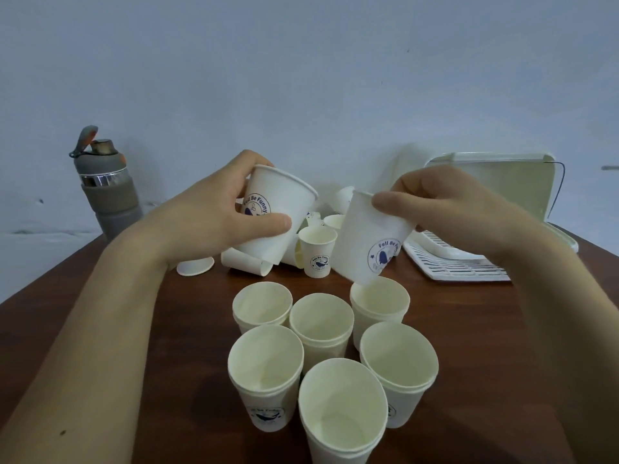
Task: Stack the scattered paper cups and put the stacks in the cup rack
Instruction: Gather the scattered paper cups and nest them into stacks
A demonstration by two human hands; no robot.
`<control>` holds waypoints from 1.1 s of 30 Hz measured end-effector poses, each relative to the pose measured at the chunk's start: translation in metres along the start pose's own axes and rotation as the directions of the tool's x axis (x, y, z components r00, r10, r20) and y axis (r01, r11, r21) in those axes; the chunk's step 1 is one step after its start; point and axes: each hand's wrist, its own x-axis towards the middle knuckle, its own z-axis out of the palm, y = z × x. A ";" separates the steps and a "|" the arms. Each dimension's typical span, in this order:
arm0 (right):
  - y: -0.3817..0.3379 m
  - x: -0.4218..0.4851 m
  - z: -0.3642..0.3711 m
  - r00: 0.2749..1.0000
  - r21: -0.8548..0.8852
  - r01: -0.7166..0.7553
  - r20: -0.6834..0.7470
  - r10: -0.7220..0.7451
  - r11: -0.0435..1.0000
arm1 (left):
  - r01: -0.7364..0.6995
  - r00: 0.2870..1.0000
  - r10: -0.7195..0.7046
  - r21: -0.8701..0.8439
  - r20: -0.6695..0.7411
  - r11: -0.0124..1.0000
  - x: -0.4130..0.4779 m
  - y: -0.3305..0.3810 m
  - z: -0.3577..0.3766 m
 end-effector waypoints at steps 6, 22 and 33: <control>-0.026 -0.017 0.011 0.948 0.070 0.099 0.298 -0.115 0.993 | 0.074 0.997 -0.076 0.066 0.020 0.995 -0.005 -0.003 -0.012; -0.042 -0.035 0.003 0.786 0.016 0.153 0.604 -0.132 0.988 | -0.007 0.894 -0.085 0.203 0.440 0.979 -0.018 0.003 -0.013; -0.041 -0.035 0.009 0.771 -0.076 0.179 0.631 -0.091 0.981 | -0.018 0.867 -0.095 0.221 0.489 0.975 -0.019 0.007 -0.010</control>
